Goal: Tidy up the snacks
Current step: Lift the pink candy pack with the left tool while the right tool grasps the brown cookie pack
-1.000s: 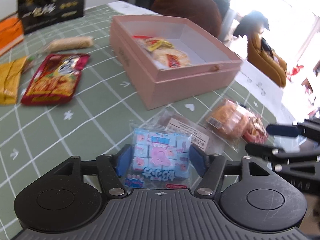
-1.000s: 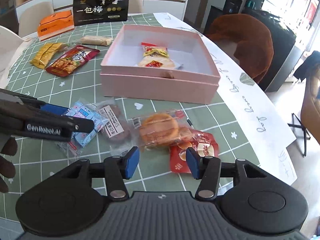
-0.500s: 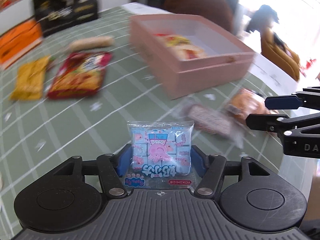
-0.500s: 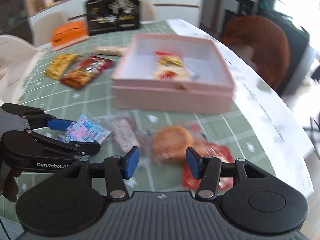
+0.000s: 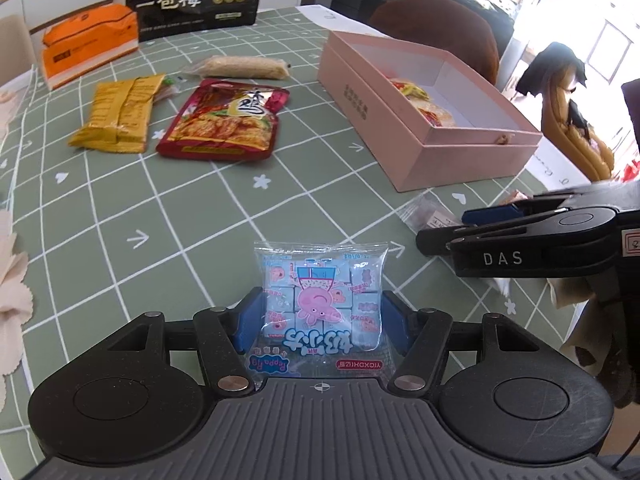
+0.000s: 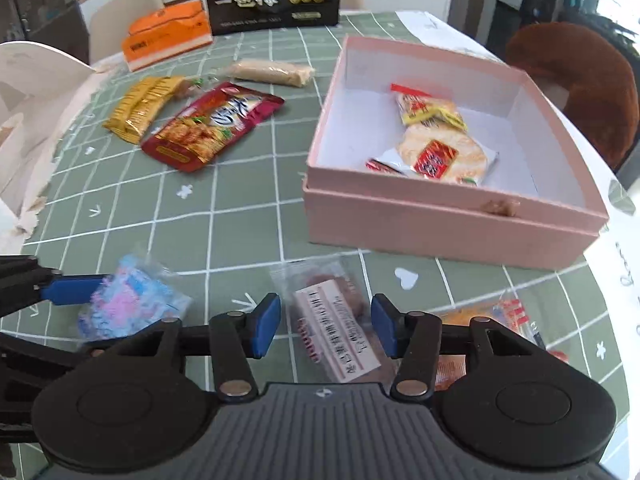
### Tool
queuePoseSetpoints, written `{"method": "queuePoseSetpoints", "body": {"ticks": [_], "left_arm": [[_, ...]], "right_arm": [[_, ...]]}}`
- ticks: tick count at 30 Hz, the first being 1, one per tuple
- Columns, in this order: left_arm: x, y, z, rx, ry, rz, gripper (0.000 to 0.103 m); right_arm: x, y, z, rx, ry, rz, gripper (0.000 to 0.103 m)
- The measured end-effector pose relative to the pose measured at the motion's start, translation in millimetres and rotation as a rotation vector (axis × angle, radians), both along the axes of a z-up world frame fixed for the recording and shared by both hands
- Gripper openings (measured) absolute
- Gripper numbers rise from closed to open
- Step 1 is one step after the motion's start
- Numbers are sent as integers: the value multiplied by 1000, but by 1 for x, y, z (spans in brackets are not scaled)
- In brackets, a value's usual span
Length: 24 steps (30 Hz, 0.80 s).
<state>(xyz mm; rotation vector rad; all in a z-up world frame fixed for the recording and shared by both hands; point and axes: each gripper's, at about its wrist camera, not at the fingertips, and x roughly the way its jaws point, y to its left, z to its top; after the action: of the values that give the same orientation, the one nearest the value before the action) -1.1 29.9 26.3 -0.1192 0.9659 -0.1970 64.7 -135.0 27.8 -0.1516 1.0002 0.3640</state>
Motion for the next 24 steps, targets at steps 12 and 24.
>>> {"method": "queuePoseSetpoints", "body": {"ticks": [12,24], "left_arm": [[2,10,-1,-61,1,-5,66],[-5,10,-1,-55,-12,-11,67]], "right_arm": [[-23,-1,1,38,55,-162,51],[-16,1,-2,-9,-1,-172,49]]}}
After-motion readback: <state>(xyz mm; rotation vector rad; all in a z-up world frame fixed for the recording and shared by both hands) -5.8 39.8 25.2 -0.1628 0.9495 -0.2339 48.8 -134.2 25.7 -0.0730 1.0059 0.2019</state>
